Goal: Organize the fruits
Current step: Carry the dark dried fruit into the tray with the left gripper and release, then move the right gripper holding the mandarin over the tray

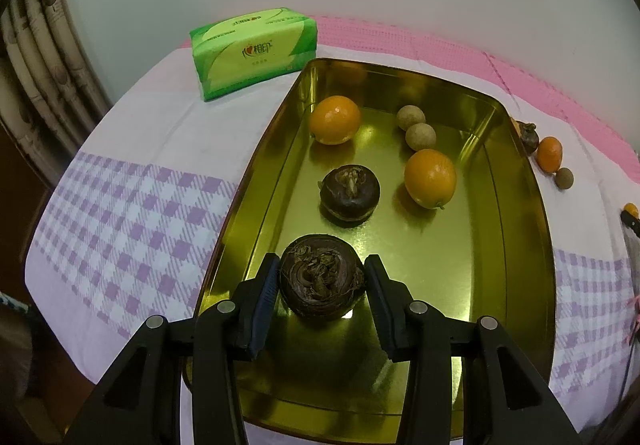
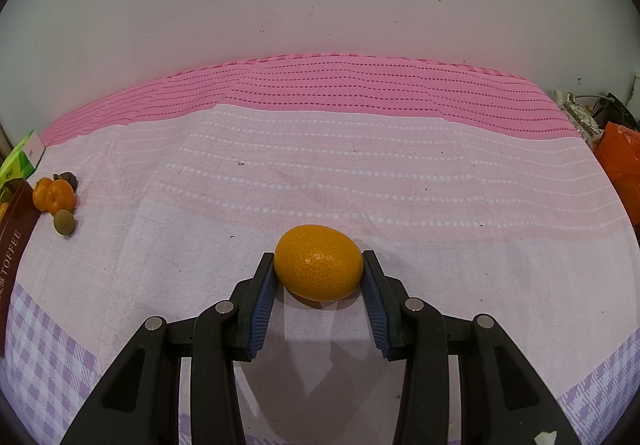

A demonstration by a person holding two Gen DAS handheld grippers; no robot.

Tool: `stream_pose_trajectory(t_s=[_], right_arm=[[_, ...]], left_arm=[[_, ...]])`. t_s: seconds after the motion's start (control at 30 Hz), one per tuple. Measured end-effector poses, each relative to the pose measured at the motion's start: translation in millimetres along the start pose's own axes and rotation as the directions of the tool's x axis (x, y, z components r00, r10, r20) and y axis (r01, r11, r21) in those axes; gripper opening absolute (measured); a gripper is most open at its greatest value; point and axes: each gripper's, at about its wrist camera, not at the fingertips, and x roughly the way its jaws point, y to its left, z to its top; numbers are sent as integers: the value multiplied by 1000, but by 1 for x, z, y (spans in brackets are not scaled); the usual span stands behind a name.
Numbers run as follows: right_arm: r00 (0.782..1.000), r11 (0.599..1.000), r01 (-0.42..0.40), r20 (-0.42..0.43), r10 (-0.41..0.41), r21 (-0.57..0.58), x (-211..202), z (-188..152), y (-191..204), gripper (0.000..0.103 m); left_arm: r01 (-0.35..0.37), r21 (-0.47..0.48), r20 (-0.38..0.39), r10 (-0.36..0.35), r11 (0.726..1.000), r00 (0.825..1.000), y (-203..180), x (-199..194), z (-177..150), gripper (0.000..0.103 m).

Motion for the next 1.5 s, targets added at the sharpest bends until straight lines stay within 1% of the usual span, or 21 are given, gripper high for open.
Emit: stream_pose_trajectory(t_s=[0.47, 0.83, 1.17, 1.3, 1.43, 1.5], right_arm=[[1000, 1000, 2, 0, -2, -1, 0, 0, 0, 39], [1000, 1000, 4, 0, -4, -3, -1, 0, 0, 39], [1000, 1000, 17, 0, -17, -14, -2, 0, 3, 38], [1000, 1000, 22, -1, -22, -5, -3, -1, 4, 38], [1000, 1000, 19, -1, -19, -1, -6, -4, 7, 38], [1000, 1000, 12, -1, -12, -2, -7, -6, 9, 38]], left_arm=[[-24, 9, 7, 24, 1000, 1000, -1, -2, 0, 45], [-49, 43, 23, 48, 998, 999, -6, -4, 0, 45], [-68, 56, 53, 65, 996, 996, -10, -19, 0, 46], [-78, 64, 84, 73, 995, 994, -13, -29, 1, 53], [-96, 77, 112, 87, 992, 990, -15, -37, 3, 57], [-92, 83, 122, 82, 992, 989, -17, -42, 4, 58]])
